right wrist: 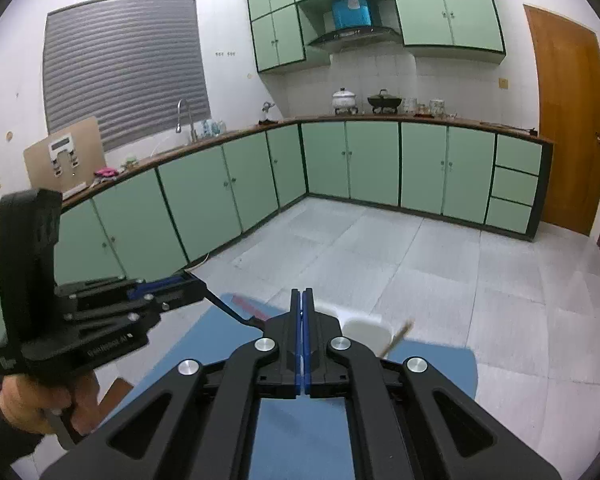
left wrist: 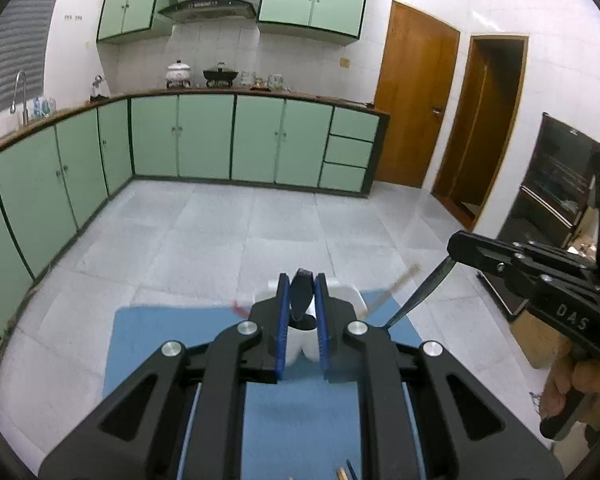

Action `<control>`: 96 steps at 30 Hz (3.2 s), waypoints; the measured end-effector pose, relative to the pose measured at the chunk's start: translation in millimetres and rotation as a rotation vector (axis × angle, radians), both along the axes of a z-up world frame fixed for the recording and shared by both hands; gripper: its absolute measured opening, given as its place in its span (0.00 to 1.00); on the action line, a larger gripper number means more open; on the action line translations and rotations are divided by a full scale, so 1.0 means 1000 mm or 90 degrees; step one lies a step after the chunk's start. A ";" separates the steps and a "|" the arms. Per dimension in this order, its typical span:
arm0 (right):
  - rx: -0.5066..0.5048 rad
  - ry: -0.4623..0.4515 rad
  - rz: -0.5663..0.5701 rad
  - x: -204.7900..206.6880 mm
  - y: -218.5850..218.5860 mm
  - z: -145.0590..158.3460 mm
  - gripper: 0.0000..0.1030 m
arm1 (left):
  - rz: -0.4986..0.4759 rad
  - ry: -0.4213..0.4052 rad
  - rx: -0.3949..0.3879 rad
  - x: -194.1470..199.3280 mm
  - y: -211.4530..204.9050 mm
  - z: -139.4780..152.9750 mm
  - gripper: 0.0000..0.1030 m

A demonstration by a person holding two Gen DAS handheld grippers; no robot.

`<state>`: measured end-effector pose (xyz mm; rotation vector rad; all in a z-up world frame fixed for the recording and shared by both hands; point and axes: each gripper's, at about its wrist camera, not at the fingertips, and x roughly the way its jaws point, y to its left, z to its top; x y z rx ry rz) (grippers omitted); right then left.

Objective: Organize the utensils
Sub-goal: 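Lower the black spoon into the holder with the left tool while the right tool drops the silver spoon, then grasp a red-patterned chopstick with the left tool while the right tool grasps a black chopstick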

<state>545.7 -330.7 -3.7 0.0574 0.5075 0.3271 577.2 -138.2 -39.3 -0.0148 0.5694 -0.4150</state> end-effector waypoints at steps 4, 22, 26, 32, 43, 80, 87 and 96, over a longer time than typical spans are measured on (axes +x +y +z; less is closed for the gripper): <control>-0.008 0.002 -0.012 0.036 -0.005 -0.006 0.01 | 0.007 0.008 0.016 0.030 -0.015 -0.011 0.11; -0.005 -0.002 -0.036 0.049 -0.020 -0.024 0.13 | 0.000 0.036 0.034 0.042 -0.019 -0.041 0.34; 0.014 -0.031 -0.034 0.016 -0.025 0.000 0.15 | 0.001 0.017 0.031 0.018 -0.012 -0.017 0.34; 0.023 -0.066 -0.021 -0.092 -0.031 -0.009 0.23 | -0.003 -0.025 0.017 -0.053 0.015 0.002 0.42; -0.016 0.013 -0.051 -0.301 0.028 -0.180 0.23 | 0.050 -0.002 0.040 -0.282 0.069 -0.127 0.49; -0.017 0.131 -0.052 -0.327 0.066 -0.269 0.23 | 0.077 0.138 0.135 -0.325 0.033 -0.249 0.47; -0.034 0.144 -0.039 -0.323 0.074 -0.279 0.23 | 0.092 0.136 0.110 -0.321 0.040 -0.246 0.43; -0.051 0.136 -0.071 -0.317 0.067 -0.281 0.23 | 0.090 0.120 0.111 -0.324 0.037 -0.247 0.39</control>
